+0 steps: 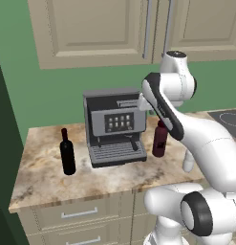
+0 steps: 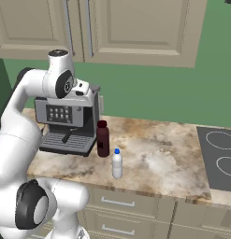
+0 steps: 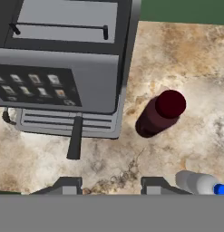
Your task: Place the drinks on the dining counter in a tight cluster.
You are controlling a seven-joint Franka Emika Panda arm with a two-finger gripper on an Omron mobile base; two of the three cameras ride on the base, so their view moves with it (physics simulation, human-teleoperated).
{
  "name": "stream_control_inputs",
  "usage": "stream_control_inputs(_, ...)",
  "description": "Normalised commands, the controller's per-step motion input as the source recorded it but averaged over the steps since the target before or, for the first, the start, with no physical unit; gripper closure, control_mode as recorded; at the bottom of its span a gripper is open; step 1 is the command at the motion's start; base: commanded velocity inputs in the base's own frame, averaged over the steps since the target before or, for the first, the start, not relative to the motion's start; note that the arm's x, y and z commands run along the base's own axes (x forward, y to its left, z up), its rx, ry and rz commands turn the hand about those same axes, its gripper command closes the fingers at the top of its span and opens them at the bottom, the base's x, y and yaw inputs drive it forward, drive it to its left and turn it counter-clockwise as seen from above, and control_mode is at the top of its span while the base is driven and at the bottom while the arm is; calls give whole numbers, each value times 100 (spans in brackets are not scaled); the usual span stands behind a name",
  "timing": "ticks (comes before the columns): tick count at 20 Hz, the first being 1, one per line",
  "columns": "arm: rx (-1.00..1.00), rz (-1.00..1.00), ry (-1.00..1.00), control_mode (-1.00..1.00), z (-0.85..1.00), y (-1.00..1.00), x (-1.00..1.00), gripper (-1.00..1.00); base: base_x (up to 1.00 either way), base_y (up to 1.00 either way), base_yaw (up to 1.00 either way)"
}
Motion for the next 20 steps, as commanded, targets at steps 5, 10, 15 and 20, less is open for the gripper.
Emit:
stream_control_inputs(5, -1, 0, 0, -100, 0, 0, -13, -100, 0, 0, 0)
stream_control_inputs(10, 0, -3, 0, -100, -3, -32, -10, -100, 0, 0, 0)
stream_control_inputs(15, 0, -3, 0, -100, -29, -59, 0, -100, 0, 0, 0)
stream_control_inputs(20, 0, 5, -6, -100, -29, -39, 0, -100, 0, 0, 0)
